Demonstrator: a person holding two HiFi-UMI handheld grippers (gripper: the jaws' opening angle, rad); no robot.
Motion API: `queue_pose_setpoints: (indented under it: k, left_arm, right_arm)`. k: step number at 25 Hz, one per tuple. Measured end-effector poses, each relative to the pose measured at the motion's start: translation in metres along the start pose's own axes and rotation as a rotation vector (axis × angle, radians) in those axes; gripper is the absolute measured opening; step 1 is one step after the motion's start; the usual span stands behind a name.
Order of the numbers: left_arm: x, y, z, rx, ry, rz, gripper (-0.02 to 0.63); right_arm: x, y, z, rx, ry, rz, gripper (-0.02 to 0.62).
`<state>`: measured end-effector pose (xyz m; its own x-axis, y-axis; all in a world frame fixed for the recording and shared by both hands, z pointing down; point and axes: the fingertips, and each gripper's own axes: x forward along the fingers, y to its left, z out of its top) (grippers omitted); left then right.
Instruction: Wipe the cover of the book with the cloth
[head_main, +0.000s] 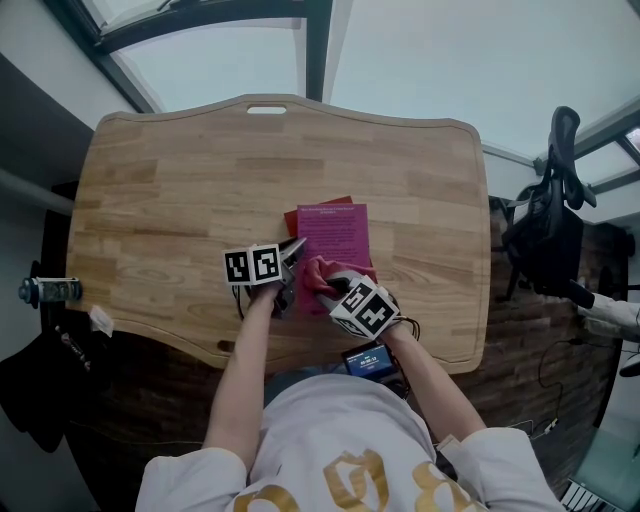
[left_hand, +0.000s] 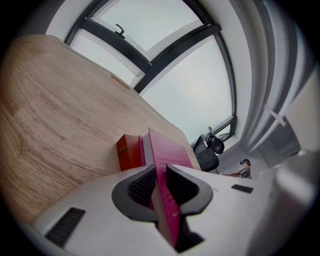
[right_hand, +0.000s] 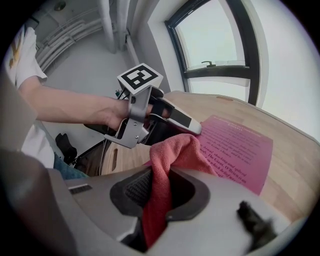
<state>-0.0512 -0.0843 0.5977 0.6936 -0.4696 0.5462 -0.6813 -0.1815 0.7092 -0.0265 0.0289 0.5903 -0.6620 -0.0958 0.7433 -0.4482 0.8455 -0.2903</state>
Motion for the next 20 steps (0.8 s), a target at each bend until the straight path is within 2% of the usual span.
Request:
queue_pose_setpoints:
  k: [10,20]
  left_arm:
    - [0.000,0.000,0.000,0.001,0.002,-0.009,0.074]
    - [0.000,0.000,0.000,-0.002,0.008,-0.016,0.075]
  right_arm:
    - [-0.003,0.010,-0.007,-0.033,0.019,0.049,0.071]
    - [-0.009,0.013,-0.016,-0.003,0.038,0.080,0.071]
